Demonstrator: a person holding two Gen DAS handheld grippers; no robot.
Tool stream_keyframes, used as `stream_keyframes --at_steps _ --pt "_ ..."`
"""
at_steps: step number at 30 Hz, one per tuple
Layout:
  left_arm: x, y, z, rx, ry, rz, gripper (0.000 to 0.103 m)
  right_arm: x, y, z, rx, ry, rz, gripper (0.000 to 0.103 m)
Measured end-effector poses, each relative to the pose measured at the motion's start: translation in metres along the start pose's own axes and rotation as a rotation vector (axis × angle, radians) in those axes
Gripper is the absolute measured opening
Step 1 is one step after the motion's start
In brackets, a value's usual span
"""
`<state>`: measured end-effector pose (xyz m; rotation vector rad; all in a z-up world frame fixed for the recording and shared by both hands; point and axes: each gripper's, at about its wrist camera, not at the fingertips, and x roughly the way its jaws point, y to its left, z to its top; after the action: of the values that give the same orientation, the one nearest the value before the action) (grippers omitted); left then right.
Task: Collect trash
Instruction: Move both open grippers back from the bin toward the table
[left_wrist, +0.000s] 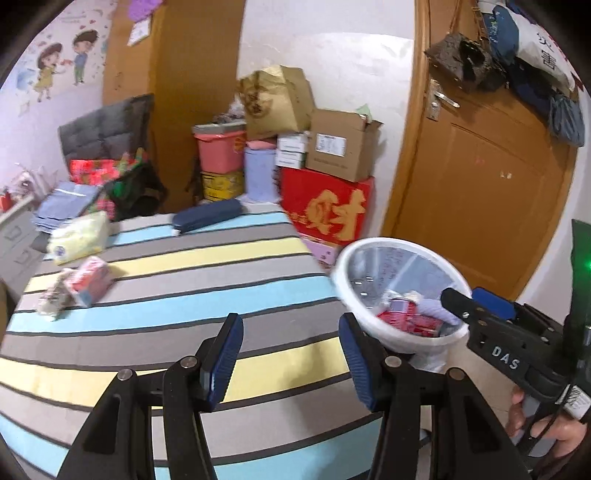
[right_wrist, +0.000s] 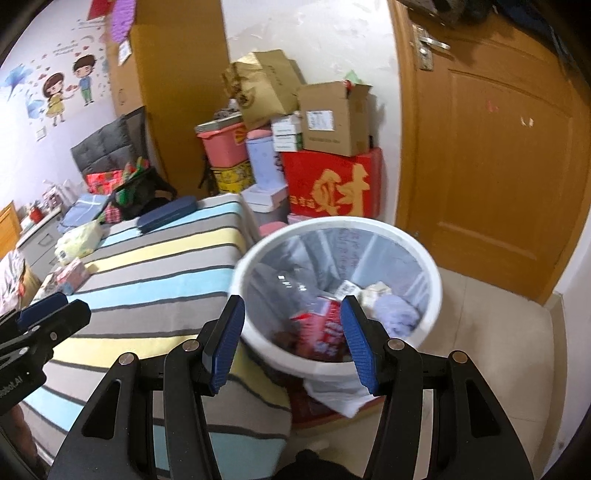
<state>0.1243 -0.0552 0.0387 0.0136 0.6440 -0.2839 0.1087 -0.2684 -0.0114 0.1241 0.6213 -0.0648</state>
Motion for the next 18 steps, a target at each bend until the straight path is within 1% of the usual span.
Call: stream_keyframes --at_steps 7,11,14,18 --pt "-0.021 0.031 -0.009 -0.028 -0.024 0.052 0.057 0.001 0.03 -0.004 -0.034 0.003 0.056 0.056" --pt "-0.031 0.055 -0.013 -0.066 -0.031 0.084 0.057 0.001 0.05 -0.007 -0.068 0.009 0.08 0.056" --pt "-0.038 0.078 -0.017 -0.095 -0.038 0.116 0.057 0.001 0.065 -0.007 -0.093 0.013 0.113 0.056" --pt "-0.045 0.112 -0.02 -0.141 -0.042 0.176 0.061 0.006 0.087 -0.006 -0.125 0.024 0.148 0.056"
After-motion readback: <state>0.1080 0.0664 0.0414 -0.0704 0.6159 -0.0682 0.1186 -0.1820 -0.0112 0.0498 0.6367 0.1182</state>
